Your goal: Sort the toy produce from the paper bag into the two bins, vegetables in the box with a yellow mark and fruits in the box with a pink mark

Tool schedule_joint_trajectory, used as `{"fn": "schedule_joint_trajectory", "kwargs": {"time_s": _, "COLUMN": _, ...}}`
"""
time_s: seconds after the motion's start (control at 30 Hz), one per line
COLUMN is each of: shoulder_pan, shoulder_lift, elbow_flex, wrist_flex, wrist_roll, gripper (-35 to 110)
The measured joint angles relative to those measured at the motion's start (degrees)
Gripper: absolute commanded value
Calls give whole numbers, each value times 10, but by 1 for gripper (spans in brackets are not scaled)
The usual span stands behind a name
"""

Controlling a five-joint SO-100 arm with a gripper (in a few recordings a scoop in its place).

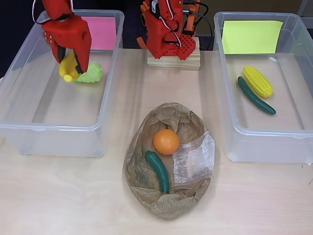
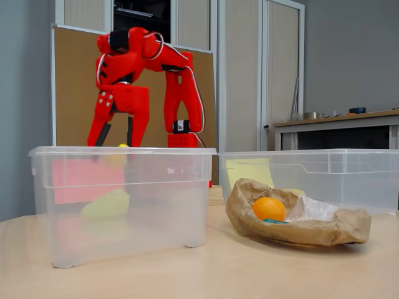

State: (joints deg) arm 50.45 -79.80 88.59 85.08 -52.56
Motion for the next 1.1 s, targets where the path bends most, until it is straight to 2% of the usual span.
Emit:
{"fn": "schedule_joint_trajectory", "kwargs": {"time_s": 0.3, "shoulder_pan": 11, "shoulder_lift": 131, "elbow_flex": 33, "wrist_flex": -97, "wrist_roll": 2, "gripper": 34}}
{"fn": "schedule_joint_trajectory", "kwargs": {"time_s": 0.6, "shoulder_pan": 11, "shoulder_lift": 136, "elbow_flex": 54, "wrist_flex": -91, "wrist_roll": -3, "gripper": 45}}
{"fn": "schedule_joint_trajectory", "kwargs": {"time_s": 0.67, "shoulder_pan": 9, "shoulder_lift": 125, "elbow_flex": 56, "wrist_flex": -87, "wrist_roll": 0, "gripper": 53}}
{"fn": "schedule_joint_trajectory", "kwargs": {"time_s": 0.77, "shoulder_pan": 5, "shoulder_lift": 101, "elbow_flex": 56, "wrist_flex": -73, "wrist_roll": 2, "gripper": 57}}
{"fn": "schedule_joint_trajectory", "kwargs": {"time_s": 0.97, "shoulder_pan": -13, "shoulder_lift": 6, "elbow_flex": 56, "wrist_flex": -36, "wrist_roll": 19, "gripper": 54}}
{"fn": "schedule_joint_trajectory", "kwargs": {"time_s": 1.1, "shoulder_pan": -68, "shoulder_lift": -87, "elbow_flex": 56, "wrist_flex": -7, "wrist_roll": 22, "gripper": 51}}
